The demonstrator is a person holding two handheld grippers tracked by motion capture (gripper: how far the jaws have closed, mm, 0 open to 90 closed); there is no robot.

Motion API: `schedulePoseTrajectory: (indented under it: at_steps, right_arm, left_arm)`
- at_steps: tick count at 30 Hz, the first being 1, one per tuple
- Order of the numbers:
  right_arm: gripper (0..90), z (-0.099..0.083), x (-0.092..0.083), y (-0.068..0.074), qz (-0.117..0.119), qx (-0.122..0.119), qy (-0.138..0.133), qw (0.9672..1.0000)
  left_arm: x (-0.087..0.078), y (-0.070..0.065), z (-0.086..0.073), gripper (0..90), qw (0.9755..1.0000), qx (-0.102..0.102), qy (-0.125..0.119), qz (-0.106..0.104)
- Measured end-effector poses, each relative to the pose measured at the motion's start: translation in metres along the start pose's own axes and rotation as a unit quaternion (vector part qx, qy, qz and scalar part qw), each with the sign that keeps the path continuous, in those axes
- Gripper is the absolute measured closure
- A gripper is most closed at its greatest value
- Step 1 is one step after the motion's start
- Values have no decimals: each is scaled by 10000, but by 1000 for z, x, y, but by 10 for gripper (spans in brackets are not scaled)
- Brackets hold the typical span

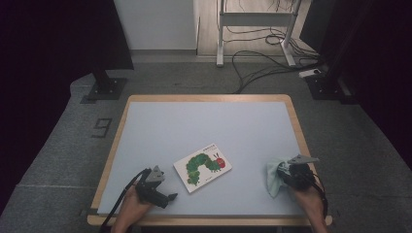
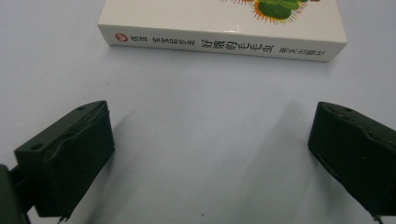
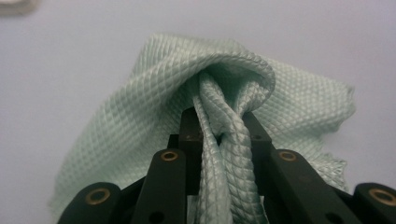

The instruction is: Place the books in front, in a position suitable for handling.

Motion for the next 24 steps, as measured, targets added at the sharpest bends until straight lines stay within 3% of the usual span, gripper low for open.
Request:
schedulePoseTrajectory:
  at_steps: [11, 24]
  right_arm:
    - [742, 32, -20, 23, 308, -384, -435, 9978]
    - [739, 68, -14, 58, 755, -814, -659, 9916]
  left_arm:
    - [0, 0, 0, 0, 10000, -2, -4, 0]
    - [0, 0, 0, 0, 10000, -3, -7, 3]
Point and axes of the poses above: each handheld gripper's, and its own axes: x roughly forward along the jaws, z roughly out of its top, y roughly to its left, the point moved 3 cm from there along x, roughly forward along the jaws, and after that the axes turned 8 degrees about y, right-handed, at the moved point
